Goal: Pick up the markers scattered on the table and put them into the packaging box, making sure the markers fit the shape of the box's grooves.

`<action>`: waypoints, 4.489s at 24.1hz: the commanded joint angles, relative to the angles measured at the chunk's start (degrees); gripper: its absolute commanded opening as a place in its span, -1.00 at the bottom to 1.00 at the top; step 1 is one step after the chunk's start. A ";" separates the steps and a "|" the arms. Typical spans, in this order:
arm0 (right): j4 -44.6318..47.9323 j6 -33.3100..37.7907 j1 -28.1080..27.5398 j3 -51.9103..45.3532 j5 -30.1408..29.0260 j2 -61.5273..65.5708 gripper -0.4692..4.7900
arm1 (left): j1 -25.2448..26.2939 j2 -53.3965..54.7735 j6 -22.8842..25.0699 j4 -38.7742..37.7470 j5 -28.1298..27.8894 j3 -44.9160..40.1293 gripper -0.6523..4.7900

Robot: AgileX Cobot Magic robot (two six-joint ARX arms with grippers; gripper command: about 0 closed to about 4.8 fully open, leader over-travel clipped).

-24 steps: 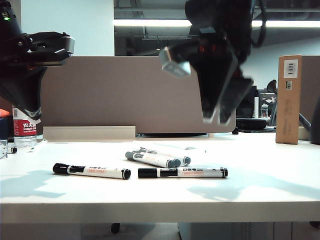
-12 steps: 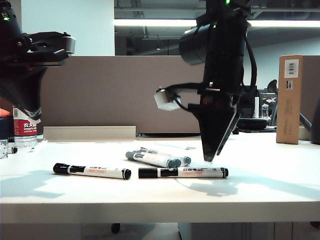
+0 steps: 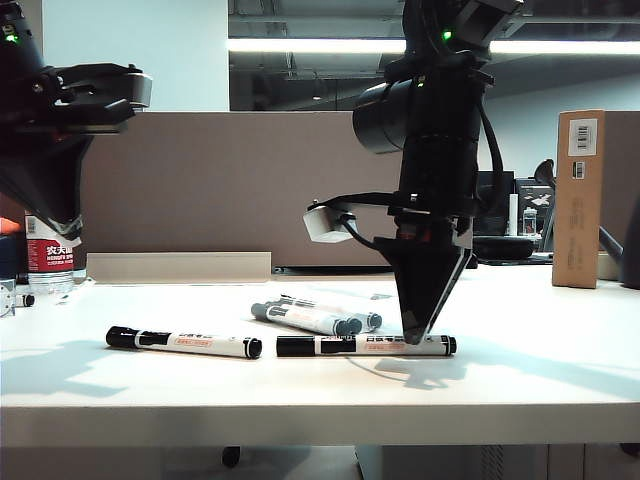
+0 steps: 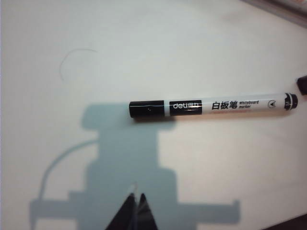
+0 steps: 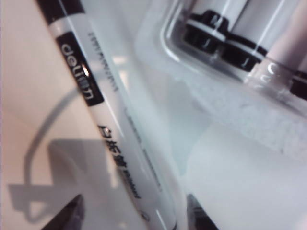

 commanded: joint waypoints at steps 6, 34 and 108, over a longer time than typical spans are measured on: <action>0.46 0.83 0.13 0.09 0.00 1.53 0.16 | -0.07 -0.17 0.42 1.05 -0.17 0.24 -0.77; 4.59 14.47 -1.70 15.54 1.20 0.37 -0.86 | -0.09 -0.17 -0.24 3.28 -0.15 0.24 -0.76; 5.09 9.09 14.69 25.59 -3.45 17.33 -0.47 | -0.09 -19.08 -1.27 -16.94 -17.88 0.24 -0.78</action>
